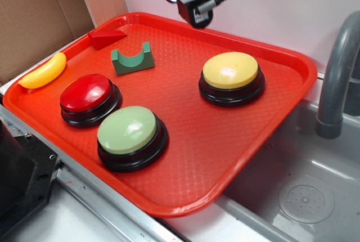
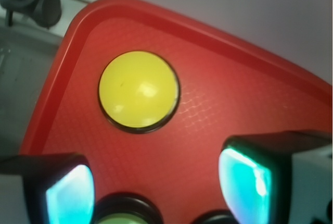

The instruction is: Push the yellow button.

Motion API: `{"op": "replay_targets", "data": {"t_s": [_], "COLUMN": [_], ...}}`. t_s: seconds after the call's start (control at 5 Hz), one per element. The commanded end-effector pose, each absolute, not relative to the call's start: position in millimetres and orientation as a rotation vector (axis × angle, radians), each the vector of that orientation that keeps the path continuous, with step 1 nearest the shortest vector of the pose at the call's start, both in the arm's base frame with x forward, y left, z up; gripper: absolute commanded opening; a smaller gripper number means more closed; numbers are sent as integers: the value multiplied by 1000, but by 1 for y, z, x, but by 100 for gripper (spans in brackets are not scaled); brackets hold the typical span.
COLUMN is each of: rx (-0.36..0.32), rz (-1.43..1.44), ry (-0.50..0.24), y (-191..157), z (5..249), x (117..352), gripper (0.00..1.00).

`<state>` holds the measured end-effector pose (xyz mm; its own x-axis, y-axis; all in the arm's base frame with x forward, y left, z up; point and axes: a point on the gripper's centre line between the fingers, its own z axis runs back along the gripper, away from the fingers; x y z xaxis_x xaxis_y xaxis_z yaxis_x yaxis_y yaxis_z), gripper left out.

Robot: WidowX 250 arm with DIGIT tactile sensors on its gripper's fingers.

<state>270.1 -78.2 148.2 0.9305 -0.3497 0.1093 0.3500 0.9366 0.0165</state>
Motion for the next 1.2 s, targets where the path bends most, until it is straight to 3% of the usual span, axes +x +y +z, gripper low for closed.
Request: {"op": "replay_targets", "data": {"t_s": [0.0,0.2,0.6,1.0], "rx": [-9,2,6,31], "rz": [-357,-382,-385,-365], "ry": [-116,-91,-36,-53], "y": [-97,-111,-105,-102], "z": [133,102,63,69], "x": [281,296,300,294], "gripper": [100,100,100,100]}}
